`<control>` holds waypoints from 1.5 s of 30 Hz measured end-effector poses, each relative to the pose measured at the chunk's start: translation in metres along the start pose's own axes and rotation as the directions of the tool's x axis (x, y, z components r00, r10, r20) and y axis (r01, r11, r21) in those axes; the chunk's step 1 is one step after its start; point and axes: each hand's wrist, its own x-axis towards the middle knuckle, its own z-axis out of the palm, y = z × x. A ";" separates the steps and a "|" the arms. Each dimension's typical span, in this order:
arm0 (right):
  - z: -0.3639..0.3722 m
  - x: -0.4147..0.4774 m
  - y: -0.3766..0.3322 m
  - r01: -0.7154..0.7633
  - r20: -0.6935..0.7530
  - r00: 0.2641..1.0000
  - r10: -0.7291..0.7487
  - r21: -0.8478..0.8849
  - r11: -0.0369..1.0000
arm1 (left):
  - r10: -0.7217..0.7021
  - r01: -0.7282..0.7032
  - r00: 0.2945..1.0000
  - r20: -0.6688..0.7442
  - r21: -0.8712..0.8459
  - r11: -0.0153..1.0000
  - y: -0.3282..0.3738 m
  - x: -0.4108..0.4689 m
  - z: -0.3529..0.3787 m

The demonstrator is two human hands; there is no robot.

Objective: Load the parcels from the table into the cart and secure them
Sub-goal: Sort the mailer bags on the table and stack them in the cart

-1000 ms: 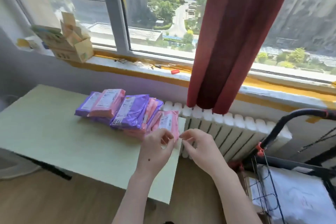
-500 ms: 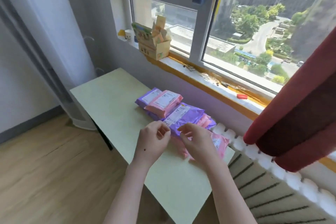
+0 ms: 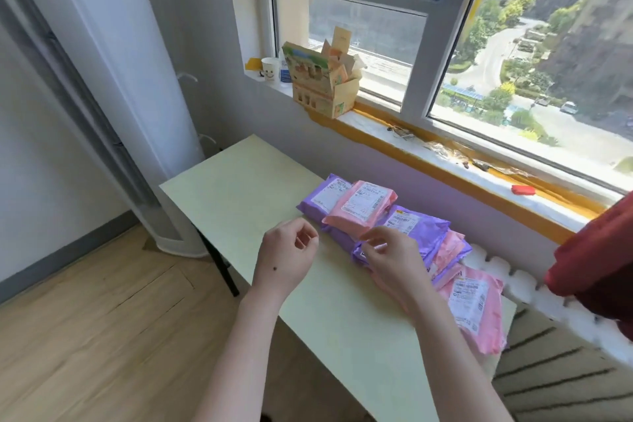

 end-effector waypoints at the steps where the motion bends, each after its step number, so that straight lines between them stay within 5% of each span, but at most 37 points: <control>1: 0.009 0.004 -0.005 -0.007 -0.019 1.000 0.007 0.011 1.000 | 0.022 -0.022 0.999 0.025 0.001 1.000 -0.007 0.009 -0.006; 9: 0.052 0.029 -0.026 -0.048 -0.074 0.996 0.045 -0.032 0.998 | 0.113 -0.101 0.974 0.194 -0.069 0.992 -0.051 0.069 -0.019; 27: 0.077 0.117 0.026 -0.243 -0.121 0.965 0.231 -0.095 0.965 | -0.008 0.103 0.883 0.470 -0.178 0.979 -0.083 0.181 0.073; 40: 0.089 0.165 0.089 -0.564 -0.206 0.811 0.547 -0.027 0.826 | -0.237 0.328 0.644 0.728 0.017 0.944 -0.090 0.227 0.157; 45: 0.093 0.172 0.093 -0.632 -0.270 0.738 0.618 0.044 0.774 | -0.234 0.252 0.648 0.725 0.087 0.964 -0.099 0.233 0.169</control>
